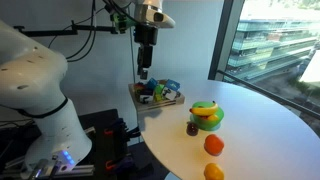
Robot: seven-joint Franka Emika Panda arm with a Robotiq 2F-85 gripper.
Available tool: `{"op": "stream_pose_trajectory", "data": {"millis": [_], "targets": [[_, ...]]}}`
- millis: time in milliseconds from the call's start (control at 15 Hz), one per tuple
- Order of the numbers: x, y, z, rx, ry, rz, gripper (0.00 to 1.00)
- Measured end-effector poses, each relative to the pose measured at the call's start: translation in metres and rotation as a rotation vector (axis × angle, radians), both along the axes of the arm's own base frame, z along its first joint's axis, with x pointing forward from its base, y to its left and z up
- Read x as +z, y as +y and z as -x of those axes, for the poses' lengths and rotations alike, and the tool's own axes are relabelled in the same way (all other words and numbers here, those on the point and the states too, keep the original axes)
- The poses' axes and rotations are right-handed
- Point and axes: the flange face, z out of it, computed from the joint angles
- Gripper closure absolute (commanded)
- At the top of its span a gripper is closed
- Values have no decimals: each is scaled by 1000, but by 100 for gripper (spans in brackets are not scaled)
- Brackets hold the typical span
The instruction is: Put the plum in the green bowl.
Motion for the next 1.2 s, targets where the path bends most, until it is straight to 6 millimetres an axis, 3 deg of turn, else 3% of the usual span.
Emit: {"op": "stream_pose_trajectory", "data": {"millis": [600,1200], "targets": [[-2,-2,-5,0,-14,-10,0],[-23,-28,-43,-21,-181,-75,0]]}}
